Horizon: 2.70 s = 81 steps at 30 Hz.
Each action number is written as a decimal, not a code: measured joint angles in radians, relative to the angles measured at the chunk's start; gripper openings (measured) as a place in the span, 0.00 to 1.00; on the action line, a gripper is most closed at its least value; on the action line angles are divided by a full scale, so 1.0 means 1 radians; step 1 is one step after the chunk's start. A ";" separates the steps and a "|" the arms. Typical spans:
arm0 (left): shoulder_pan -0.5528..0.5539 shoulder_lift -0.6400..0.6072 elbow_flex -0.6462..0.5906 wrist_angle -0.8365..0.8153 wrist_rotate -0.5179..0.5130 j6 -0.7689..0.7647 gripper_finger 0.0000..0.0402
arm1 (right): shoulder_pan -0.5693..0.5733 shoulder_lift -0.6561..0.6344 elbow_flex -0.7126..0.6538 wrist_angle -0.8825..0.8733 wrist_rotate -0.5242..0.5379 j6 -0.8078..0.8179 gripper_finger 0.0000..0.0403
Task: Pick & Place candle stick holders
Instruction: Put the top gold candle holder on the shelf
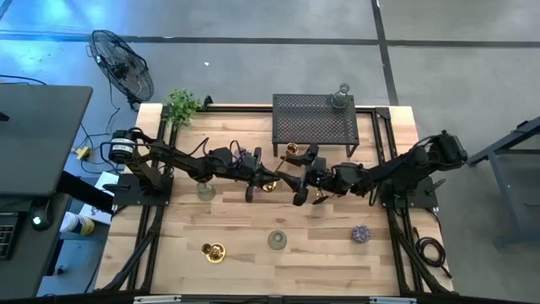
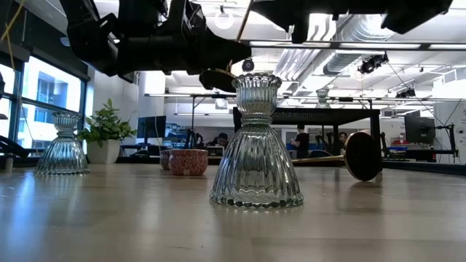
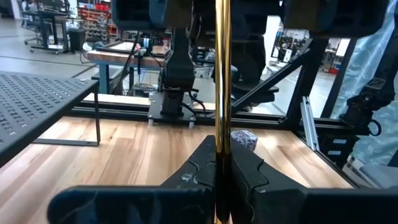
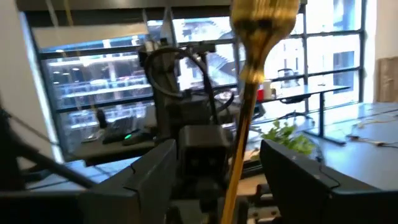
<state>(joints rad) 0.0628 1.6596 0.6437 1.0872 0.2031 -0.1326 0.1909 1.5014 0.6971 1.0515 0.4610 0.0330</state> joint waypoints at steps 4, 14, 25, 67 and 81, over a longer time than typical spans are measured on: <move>0.000 0.000 0.000 -0.005 0.000 0.001 0.02 | 0.000 0.001 0.014 0.004 0.024 -0.016 0.46; 0.000 0.000 0.000 -0.017 0.005 0.011 0.02 | 0.000 0.001 0.016 -0.016 0.023 -0.060 0.05; 0.003 -0.002 0.000 -0.098 -0.063 -0.038 0.19 | 0.000 -0.018 0.015 -0.040 0.001 -0.113 0.02; 0.012 -0.189 -0.041 -0.374 -0.237 0.147 0.02 | -0.759 -0.153 0.279 -0.716 0.077 0.112 0.02; 0.114 -0.189 -0.120 -0.228 -0.127 0.048 0.00 | -0.852 -0.078 0.280 -0.678 0.042 0.097 0.02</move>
<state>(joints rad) 0.1764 1.4704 0.5236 0.8588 0.0766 -0.0841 -0.6612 1.4234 0.9768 0.3737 0.5033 0.1303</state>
